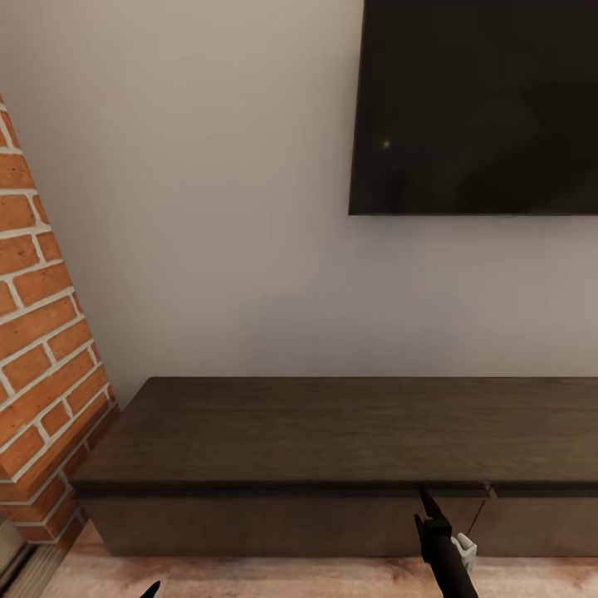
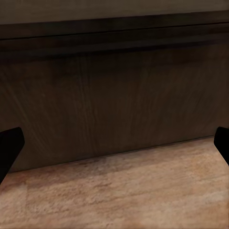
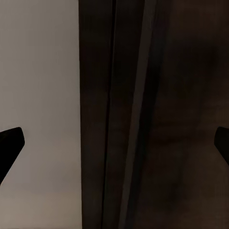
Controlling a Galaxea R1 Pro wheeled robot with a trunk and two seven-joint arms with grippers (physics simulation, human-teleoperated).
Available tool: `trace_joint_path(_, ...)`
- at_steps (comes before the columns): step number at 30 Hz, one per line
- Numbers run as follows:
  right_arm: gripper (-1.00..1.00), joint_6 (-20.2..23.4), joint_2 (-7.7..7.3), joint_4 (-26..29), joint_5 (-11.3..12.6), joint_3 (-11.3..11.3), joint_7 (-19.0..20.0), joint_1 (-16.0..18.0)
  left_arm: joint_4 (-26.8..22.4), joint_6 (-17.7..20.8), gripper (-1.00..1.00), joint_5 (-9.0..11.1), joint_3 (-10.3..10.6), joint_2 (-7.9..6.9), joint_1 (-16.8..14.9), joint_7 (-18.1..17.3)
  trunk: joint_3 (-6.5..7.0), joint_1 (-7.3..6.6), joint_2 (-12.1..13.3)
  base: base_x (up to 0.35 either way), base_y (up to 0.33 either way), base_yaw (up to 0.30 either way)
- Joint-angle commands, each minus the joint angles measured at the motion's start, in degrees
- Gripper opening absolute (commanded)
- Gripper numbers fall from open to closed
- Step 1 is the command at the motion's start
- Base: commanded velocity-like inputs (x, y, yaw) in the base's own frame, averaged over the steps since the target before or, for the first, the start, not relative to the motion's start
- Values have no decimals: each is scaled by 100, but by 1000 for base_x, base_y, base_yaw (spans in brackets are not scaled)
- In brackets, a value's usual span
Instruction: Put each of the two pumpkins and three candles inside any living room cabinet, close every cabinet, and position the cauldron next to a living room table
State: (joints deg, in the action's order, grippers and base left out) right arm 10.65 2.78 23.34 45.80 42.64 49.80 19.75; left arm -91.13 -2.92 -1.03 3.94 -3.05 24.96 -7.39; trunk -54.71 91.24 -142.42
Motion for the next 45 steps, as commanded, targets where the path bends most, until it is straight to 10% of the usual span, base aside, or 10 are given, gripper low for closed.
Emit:
trace_joint_path(1, 100, 60, 3, 3, 43, 17, 13, 2, -1, -16, 100, -11, 1, -3, 0, -8, -4, -1, -2, 1, 0, 0)
trace_joint_path(45, 100, 68, 4, 0, 40, 21, 13, 3, -1, -17, 100, -11, 2, -3, 8, -8, -107, 51, -86, 16, 0, 0)
